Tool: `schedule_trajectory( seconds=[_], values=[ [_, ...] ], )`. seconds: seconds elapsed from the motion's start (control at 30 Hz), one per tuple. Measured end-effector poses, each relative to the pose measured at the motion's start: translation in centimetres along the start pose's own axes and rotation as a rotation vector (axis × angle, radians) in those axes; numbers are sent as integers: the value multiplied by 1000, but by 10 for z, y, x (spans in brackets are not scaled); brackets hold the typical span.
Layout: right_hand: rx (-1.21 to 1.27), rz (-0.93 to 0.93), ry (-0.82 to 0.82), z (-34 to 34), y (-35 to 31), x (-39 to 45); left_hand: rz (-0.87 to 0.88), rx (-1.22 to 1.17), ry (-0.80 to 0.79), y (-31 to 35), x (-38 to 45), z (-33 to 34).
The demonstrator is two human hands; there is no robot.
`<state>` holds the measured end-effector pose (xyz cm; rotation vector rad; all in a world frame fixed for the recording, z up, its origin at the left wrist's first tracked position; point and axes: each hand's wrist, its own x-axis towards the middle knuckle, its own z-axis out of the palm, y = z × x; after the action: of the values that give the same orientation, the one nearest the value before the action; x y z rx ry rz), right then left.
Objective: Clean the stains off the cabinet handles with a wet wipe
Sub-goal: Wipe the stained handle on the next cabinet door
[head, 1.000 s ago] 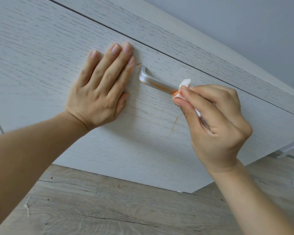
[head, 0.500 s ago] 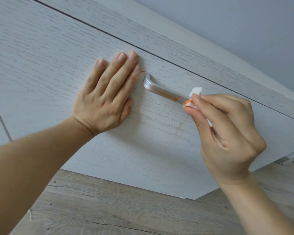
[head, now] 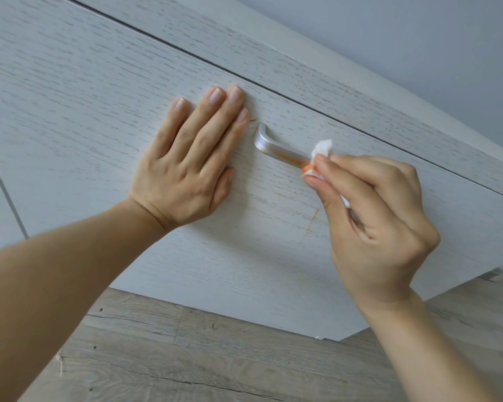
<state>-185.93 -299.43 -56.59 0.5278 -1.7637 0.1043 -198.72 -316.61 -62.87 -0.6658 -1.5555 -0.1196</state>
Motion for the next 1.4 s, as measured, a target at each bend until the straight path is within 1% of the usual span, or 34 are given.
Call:
schedule_trajectory(
  seconds=[0.1, 0.37, 0.6, 0.77, 1.17, 1.4],
  values=[
    [-3, -2, 14, 1, -1, 1, 1, 12, 0, 0, 0, 0],
    [-38, -13, -22, -5, -4, 3, -4, 5, -4, 0, 0, 0],
    [14, -11, 3, 5, -8, 8, 0, 1, 5, 0, 0, 1],
    [-26, -14, 28, 8, -9, 3, 0, -11, 14, 0, -1, 1],
    [7, 4, 37, 16, -17, 8, -5, -22, 54, 0, -1, 3],
    [-31, -4, 36, 13, -14, 5, -10, -29, 66, 0, -1, 4]
  ],
)
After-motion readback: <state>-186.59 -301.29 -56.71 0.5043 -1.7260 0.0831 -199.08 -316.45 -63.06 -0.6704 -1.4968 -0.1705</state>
